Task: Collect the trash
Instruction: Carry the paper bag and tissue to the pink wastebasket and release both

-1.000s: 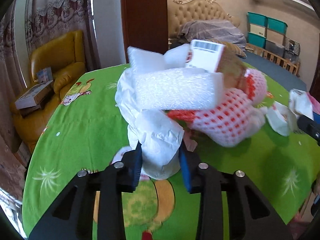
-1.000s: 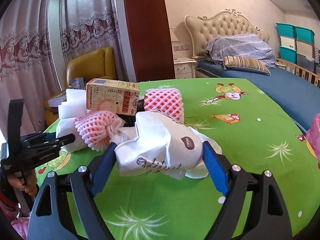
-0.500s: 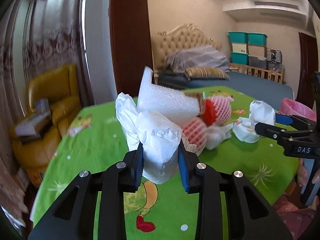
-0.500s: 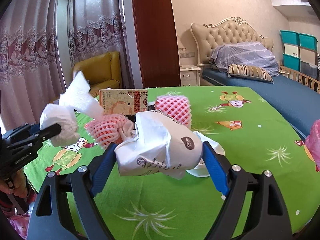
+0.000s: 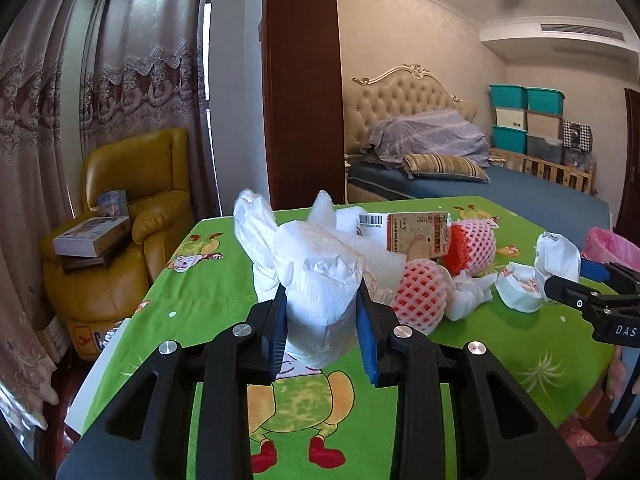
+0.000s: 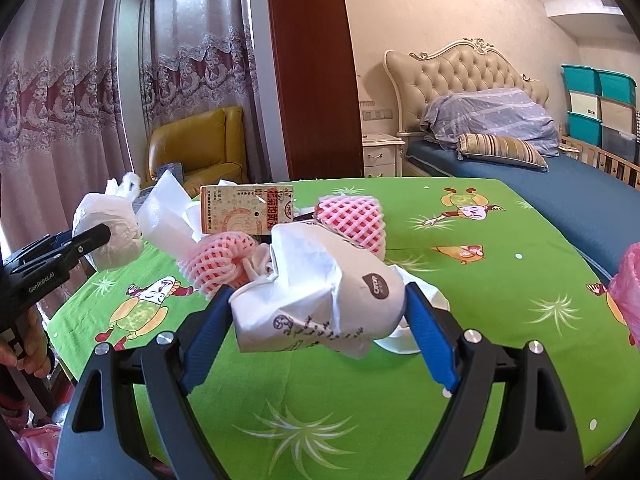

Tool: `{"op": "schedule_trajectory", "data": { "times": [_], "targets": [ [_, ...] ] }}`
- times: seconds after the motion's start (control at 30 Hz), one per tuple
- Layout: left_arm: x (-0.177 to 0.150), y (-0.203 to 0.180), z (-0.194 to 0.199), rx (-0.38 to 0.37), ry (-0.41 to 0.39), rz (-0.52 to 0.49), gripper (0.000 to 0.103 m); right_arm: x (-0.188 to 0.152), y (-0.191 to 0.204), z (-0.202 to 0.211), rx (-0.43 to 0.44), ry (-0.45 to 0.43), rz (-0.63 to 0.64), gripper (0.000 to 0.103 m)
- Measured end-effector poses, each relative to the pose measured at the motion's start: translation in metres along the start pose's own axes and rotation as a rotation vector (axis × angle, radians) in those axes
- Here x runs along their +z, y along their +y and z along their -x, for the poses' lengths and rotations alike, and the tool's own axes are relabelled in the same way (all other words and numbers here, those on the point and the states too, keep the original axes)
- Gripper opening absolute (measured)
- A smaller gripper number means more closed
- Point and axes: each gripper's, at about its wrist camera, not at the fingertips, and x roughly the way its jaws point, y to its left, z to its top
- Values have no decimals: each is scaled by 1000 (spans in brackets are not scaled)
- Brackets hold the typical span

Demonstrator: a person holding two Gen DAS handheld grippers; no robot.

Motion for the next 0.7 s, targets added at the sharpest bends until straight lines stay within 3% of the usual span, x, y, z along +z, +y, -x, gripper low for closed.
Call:
{"op": "schedule_trajectory", "data": {
  "times": [0.23,0.7],
  "targets": [
    [7,-7,20,-1,-78,-23,30,6,3,13,-10,-41,14,82],
    [-5,-62,14,-147,-33,-160,30,6,2,34,-45,-87,28,82]
  ]
}}
